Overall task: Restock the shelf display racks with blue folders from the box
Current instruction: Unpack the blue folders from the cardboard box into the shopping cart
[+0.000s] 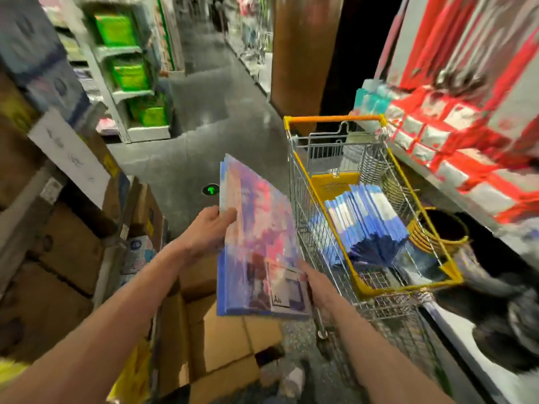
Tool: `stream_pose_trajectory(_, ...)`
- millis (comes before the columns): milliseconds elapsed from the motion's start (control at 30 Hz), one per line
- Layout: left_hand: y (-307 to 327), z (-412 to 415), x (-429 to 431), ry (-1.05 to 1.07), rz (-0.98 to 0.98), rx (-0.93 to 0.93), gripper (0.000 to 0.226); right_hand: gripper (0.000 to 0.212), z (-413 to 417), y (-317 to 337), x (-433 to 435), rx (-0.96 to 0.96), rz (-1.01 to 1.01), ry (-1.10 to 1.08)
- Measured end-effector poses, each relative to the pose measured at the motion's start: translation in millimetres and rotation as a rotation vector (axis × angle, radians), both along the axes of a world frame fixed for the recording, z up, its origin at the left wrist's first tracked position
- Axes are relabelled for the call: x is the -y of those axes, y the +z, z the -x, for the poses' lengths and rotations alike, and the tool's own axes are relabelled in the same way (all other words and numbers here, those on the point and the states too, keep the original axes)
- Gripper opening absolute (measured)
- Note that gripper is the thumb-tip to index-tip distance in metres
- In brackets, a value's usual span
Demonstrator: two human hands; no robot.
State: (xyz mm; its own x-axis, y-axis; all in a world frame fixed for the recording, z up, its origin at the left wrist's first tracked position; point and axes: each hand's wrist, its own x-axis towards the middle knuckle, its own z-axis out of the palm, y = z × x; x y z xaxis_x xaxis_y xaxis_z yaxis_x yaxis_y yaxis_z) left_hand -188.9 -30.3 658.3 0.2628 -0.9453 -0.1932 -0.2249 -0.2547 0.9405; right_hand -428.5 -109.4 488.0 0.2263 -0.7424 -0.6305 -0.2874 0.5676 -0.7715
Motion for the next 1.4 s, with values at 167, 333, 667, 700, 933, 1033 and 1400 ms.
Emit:
stream_pose_trajectory(167, 19.6, 55.5, 13.2, -0.072, -0.031, -0.082, 0.027, 0.062, 67.7, -5.2, 8.3, 0.105, 0.046, -0.18)
stream_pose_trajectory(333, 14.5, 141.9, 77.6, -0.048, -0.061, -0.047, 0.044, 0.036, 145.0, 58.6, 15.4, 0.196, 0.037, -0.415)
stream_pose_trajectory(667, -15.0, 320.0, 206.4, -0.03, -0.053, 0.03, 0.033, 0.073, 330.2, 6.5, 144.5, -0.018, 0.101, -0.299)
stream_pose_trajectory(700, -14.0, 330.6, 213.5, 0.017, -0.058, 0.029, 0.034, 0.082, 345.7, -37.4, 171.3, -0.005, 0.07, -0.259)
stream_pose_trajectory(933, -23.3, 361.4, 272.9, 0.241, -0.115, 0.118, 0.04, 0.062, 349.7, 23.7, 214.2, 0.01, -0.052, -0.151)
stream_pose_trajectory(1033, -34.6, 370.9, 298.6, 0.245, -0.125, 0.228, 0.039, 0.051, 350.4, 25.2, 240.3, -0.02, -0.017, -0.159)
stream_pose_trajectory(1400, -73.4, 367.2, 422.5, 0.092, -0.189, 0.178, 0.043, 0.04, 341.1, 41.1, 298.4, -0.079, -0.051, -0.251)
